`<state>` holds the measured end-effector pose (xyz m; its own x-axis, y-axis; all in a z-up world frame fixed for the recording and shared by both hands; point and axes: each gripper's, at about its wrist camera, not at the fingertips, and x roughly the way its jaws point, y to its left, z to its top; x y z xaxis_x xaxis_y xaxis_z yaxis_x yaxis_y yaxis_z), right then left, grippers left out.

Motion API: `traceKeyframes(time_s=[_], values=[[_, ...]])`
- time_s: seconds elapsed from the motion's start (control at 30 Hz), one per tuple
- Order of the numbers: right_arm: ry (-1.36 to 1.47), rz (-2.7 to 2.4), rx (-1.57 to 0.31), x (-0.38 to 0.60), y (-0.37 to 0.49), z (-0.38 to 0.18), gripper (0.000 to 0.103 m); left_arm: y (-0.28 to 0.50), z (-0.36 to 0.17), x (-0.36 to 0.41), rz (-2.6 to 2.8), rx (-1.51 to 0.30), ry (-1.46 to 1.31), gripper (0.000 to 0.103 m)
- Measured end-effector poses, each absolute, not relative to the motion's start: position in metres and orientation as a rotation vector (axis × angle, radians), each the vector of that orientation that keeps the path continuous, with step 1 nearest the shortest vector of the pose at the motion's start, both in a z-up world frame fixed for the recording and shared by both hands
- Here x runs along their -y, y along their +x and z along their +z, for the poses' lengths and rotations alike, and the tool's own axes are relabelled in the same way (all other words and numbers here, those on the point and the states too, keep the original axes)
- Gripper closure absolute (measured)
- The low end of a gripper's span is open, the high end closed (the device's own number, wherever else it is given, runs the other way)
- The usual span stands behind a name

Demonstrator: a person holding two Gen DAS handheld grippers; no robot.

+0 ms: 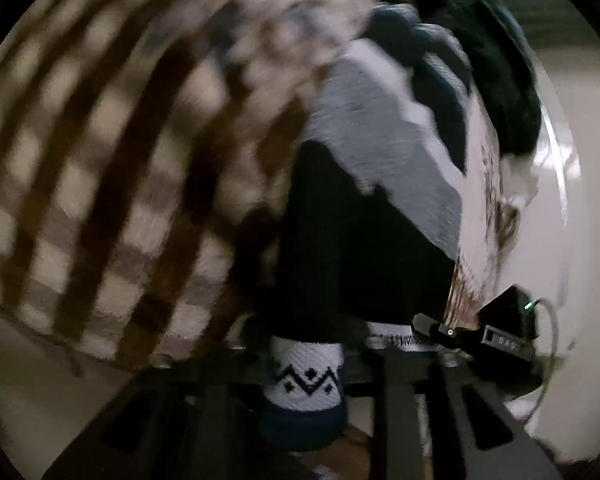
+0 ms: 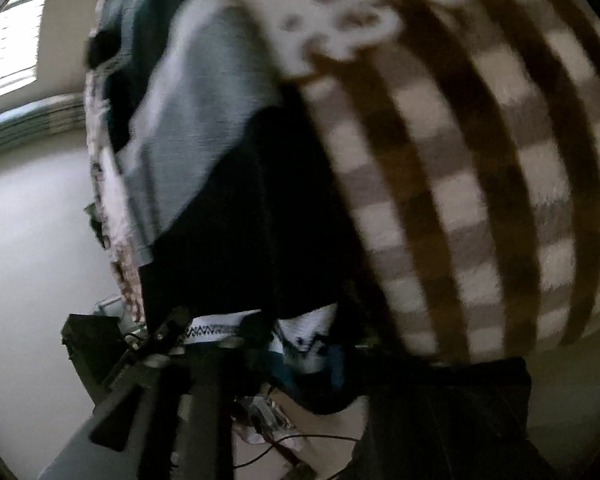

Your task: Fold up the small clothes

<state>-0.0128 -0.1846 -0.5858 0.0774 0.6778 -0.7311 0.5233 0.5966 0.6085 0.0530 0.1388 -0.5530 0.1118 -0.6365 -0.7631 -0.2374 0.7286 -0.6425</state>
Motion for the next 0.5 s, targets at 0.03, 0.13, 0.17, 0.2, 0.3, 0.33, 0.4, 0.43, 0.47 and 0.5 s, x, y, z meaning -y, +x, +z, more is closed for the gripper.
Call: traceKeyframes(time_s=[0.03,0.13,0.17,0.2,0.3,0.33,0.4,0.43,0.47,0.5], values=[[1.072,0.161,-1.579,0.186,-0.012,-0.592,0.066,0.053,-0.559,-0.141,-0.348,-1.465,-0.796,0.071],[1.117,0.182,-1.588,0.185,-0.008,-0.600,0.064,0.053,-0.562,-0.144,-0.368,-1.451,-0.822,0.072],[1.118,0.185,-1.588,0.186,-0.007,-0.599,0.064,0.053,-0.557,-0.142,-0.363,-1.445,-0.786,0.073],[1.120,0.182,-1.580,0.186,-0.006,-0.597,0.072,0.050,-0.549,-0.140,-0.359,-1.428,-0.750,0.089],[1.146,0.193,-1.530,0.187,-0.009,-0.583,0.091,0.041,-0.518,-0.138,-0.339,-1.380,-0.651,0.093],[1.139,0.196,-1.516,0.187,-0.010,-0.576,0.091,0.039,-0.510,-0.135,-0.328,-1.368,-0.627,0.093],[1.116,0.216,-1.489,0.184,-0.011,-0.559,0.091,0.035,-0.495,-0.136,-0.299,-1.351,-0.620,0.093],[1.105,0.222,-1.478,0.183,-0.011,-0.553,0.092,0.033,-0.491,-0.137,-0.281,-1.347,-0.636,0.094],[1.090,0.227,-1.470,0.182,-0.011,-0.546,0.092,0.032,-0.485,-0.138,-0.260,-1.346,-0.651,0.094],[1.071,0.232,-1.460,0.180,-0.010,-0.538,0.092,0.033,-0.480,-0.138,-0.254,-1.337,-0.654,0.095]])
